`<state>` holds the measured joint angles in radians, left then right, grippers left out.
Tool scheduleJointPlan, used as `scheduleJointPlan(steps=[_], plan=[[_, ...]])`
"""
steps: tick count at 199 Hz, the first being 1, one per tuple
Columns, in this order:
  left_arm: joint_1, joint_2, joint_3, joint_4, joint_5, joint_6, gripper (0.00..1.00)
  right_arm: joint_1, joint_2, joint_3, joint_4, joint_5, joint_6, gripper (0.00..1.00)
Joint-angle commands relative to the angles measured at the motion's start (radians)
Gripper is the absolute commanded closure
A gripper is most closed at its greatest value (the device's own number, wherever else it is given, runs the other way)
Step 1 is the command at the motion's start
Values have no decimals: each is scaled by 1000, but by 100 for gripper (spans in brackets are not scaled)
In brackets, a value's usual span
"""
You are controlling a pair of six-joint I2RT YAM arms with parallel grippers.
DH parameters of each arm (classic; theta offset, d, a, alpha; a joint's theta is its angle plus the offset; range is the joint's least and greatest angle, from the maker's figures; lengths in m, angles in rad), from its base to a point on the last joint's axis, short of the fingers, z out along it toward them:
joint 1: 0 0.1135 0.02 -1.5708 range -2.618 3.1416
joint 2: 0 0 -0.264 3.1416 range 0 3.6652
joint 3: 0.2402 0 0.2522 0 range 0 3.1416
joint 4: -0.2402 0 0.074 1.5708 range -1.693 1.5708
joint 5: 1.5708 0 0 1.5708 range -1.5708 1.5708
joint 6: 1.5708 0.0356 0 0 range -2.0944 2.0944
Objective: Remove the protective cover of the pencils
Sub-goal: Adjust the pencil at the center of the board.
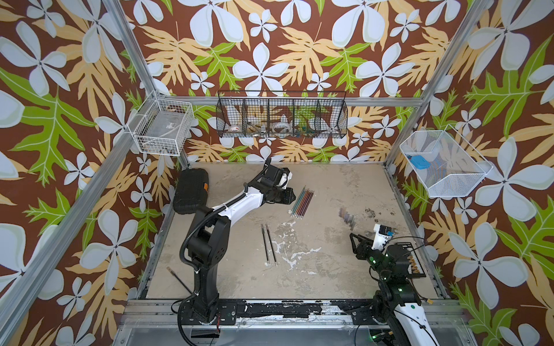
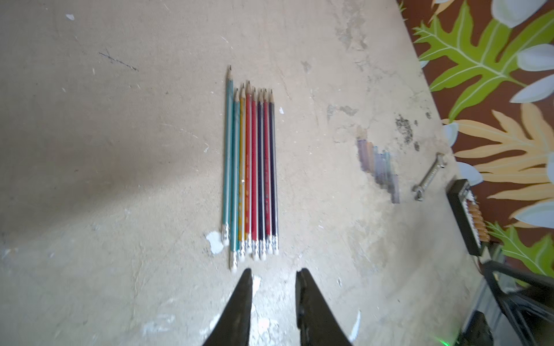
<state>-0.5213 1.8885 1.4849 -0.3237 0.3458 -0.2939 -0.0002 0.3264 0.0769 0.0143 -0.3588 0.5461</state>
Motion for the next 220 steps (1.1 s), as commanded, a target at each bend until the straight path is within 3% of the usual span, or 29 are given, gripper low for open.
scheduleJointPlan(steps=[1, 36, 76, 175, 220], plan=[[4, -115, -81, 57, 82, 6, 73, 1, 10, 8, 20, 27, 0, 54], [17, -346, -208, 69, 172, 65, 67, 2, 82, 20, 33, 28, -2, 54], [21, -486, -371, 243, 184, -40, 68, 2, 173, 36, 58, 46, -2, 54], [21, -443, -421, 284, 193, -50, 70, 2, 195, 41, 68, 54, -5, 54], [54, -442, -402, 324, 324, -113, 70, 2, 174, 34, 64, 37, -5, 54]])
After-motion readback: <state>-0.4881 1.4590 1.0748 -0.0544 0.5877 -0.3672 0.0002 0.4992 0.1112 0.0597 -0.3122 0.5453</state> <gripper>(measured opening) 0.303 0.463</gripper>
